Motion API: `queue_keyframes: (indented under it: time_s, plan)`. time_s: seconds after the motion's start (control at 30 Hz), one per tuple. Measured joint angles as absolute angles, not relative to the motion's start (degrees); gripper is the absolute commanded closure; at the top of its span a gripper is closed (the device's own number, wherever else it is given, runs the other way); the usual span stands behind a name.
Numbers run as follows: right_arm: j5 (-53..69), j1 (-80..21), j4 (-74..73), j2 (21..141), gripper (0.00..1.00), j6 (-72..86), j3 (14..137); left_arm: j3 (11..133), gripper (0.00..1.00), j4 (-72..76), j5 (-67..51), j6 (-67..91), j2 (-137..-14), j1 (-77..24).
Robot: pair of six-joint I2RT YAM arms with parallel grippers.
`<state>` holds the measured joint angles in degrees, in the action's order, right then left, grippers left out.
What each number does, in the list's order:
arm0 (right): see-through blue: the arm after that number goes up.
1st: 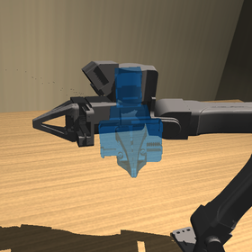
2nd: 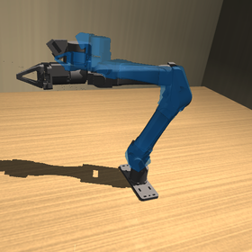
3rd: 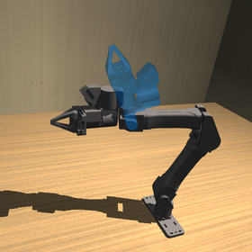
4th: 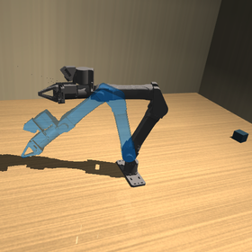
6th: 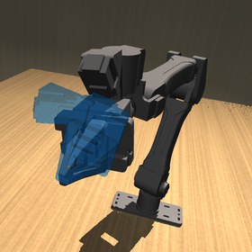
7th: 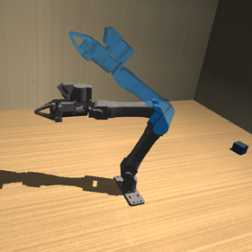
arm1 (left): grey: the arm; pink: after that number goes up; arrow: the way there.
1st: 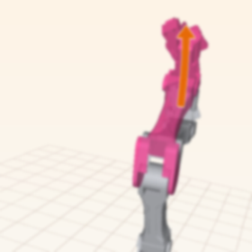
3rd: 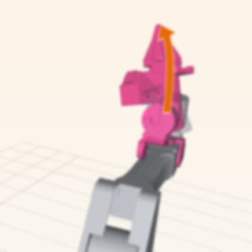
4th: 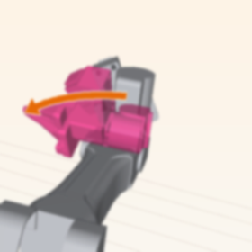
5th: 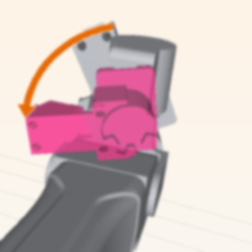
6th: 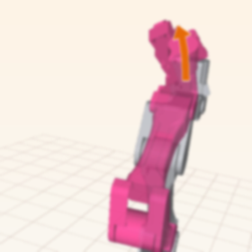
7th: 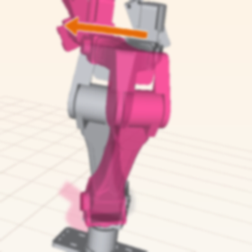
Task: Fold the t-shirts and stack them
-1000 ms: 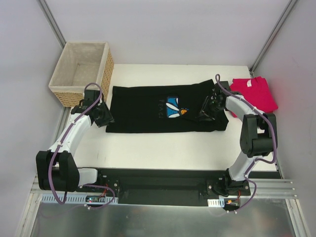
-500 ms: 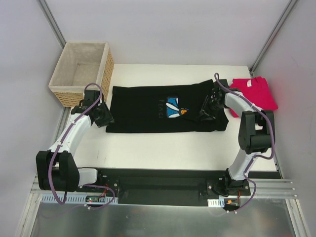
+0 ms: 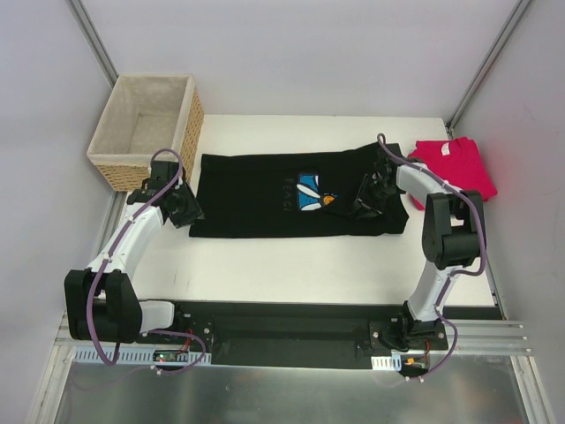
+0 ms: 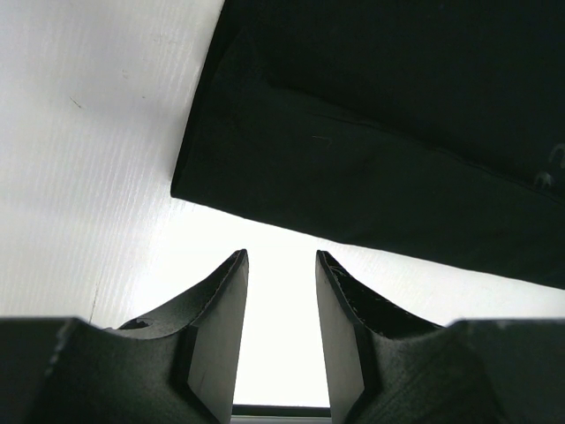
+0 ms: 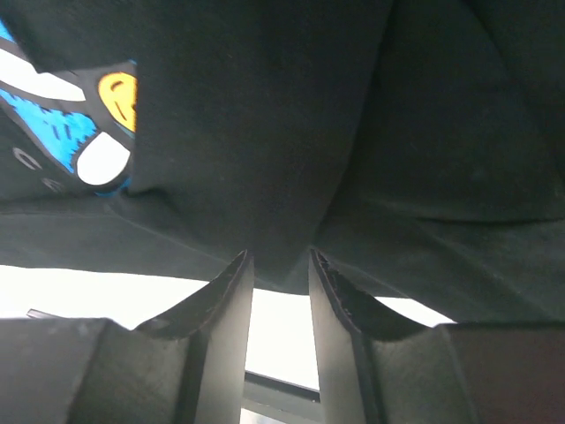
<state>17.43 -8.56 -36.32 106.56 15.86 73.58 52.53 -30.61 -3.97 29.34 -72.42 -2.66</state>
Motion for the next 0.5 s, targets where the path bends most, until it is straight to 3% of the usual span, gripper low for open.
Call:
queue_keyframes:
  time_s: [0.2,0.5]
  plan:
    - [17.52,-8.78,-36.25,107.33,0.97,15.92,75.96,52.51,0.64,-30.59,-3.92,29.34,-72.42,-2.66]
    - [18.41,-8.93,-36.27,107.33,0.99,15.81,77.34,52.18,0.64,-30.59,-3.18,29.34,-72.42,-2.66]
